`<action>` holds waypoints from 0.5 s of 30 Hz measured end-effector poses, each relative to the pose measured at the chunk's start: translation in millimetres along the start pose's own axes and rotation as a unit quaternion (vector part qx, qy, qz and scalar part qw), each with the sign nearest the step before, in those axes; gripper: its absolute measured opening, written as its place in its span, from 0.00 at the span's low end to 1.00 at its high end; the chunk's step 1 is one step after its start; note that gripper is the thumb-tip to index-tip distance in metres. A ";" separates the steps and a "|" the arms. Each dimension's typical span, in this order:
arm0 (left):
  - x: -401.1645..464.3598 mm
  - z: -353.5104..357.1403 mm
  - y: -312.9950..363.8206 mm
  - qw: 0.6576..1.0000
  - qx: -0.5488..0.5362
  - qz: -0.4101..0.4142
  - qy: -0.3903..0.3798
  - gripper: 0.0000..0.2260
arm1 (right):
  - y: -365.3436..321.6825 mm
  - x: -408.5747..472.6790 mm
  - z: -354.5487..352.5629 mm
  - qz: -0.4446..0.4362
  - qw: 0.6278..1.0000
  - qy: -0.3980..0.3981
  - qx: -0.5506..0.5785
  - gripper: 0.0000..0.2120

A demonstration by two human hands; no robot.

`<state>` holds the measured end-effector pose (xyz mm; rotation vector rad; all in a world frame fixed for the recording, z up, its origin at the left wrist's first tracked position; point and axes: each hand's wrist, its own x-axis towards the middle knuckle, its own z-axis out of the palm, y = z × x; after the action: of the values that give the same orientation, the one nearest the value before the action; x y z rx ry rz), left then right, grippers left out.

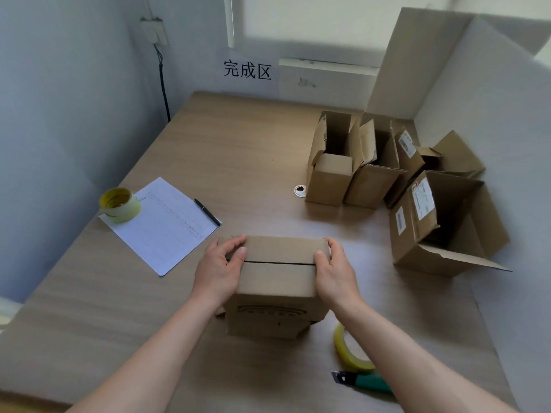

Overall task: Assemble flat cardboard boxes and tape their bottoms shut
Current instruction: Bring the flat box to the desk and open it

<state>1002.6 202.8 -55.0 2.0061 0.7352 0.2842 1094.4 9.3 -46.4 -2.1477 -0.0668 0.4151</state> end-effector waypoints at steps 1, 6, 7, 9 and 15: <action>-0.9 -0.4 4.4 1.000 0.010 0.000 0.002 0.12 | -1.3 2.4 -4.6 0.005 1.000 -0.001 0.014 0.19; -17.1 -13.3 -10.3 0.999 0.034 -0.006 0.018 0.12 | 4.8 -7.9 -1.8 -0.005 0.999 -0.032 0.032 0.10; -20.8 -13.1 -16.0 0.999 0.035 -0.018 0.017 0.11 | 7.0 -10.2 3.5 -0.006 0.999 -0.037 0.020 0.10; -21.6 -10.4 -24.1 0.998 0.040 -0.030 0.025 0.13 | 5.2 -8.7 9.9 -0.010 0.999 -0.031 0.002 0.11; 7.8 -6.7 -20.2 0.998 0.026 -0.061 0.016 0.14 | -18.7 16.4 11.9 0.021 0.999 -0.044 -0.008 0.13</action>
<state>997.9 219.7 -69.3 2.0009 0.8894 0.2267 1108.0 32.8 -41.9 -2.1501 -0.0753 0.5344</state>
